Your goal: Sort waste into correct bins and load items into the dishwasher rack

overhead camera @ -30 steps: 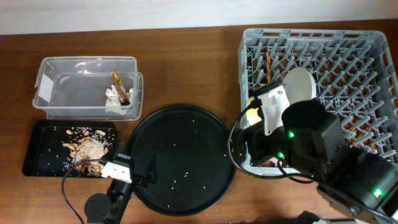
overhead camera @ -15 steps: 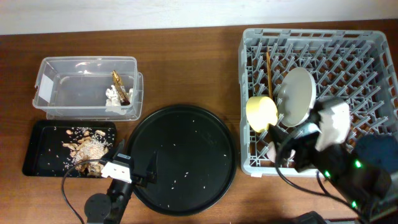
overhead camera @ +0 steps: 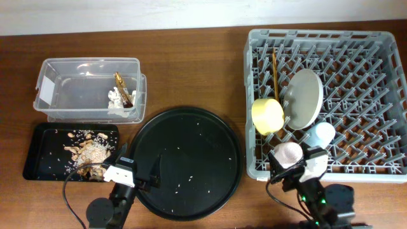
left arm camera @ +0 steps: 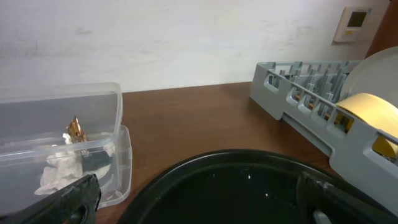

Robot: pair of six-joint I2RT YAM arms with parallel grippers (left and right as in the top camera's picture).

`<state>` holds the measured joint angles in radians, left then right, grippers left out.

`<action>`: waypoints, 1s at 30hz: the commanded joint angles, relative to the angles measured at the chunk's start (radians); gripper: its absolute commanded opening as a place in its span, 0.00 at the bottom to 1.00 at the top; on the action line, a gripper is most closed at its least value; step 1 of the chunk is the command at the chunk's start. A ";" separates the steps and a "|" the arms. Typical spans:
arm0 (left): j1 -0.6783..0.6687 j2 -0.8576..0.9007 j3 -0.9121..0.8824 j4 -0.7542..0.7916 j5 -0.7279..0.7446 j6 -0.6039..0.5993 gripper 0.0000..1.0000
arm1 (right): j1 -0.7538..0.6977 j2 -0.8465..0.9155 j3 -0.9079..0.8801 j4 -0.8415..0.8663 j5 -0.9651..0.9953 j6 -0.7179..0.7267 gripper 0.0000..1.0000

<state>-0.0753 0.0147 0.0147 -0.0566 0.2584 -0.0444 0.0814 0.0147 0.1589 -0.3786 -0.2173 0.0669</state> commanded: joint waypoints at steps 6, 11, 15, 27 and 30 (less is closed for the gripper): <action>0.006 -0.004 -0.005 -0.002 0.008 0.015 0.99 | -0.011 -0.011 -0.153 0.325 -0.023 -0.007 0.99; 0.006 -0.004 -0.005 -0.002 0.008 0.015 0.99 | -0.011 -0.011 -0.153 0.325 -0.023 -0.008 0.99; 0.006 -0.004 -0.005 -0.002 0.008 0.015 0.99 | -0.011 -0.011 -0.153 0.324 -0.023 -0.008 0.99; 0.006 -0.004 -0.005 -0.002 0.008 0.015 0.99 | -0.011 -0.011 -0.153 0.324 -0.023 -0.008 0.99; 0.006 -0.004 -0.005 -0.002 0.008 0.015 0.99 | -0.011 -0.011 -0.153 0.324 -0.023 -0.008 0.99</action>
<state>-0.0753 0.0147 0.0147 -0.0566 0.2584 -0.0444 0.0788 0.0120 0.0154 -0.0574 -0.2310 0.0669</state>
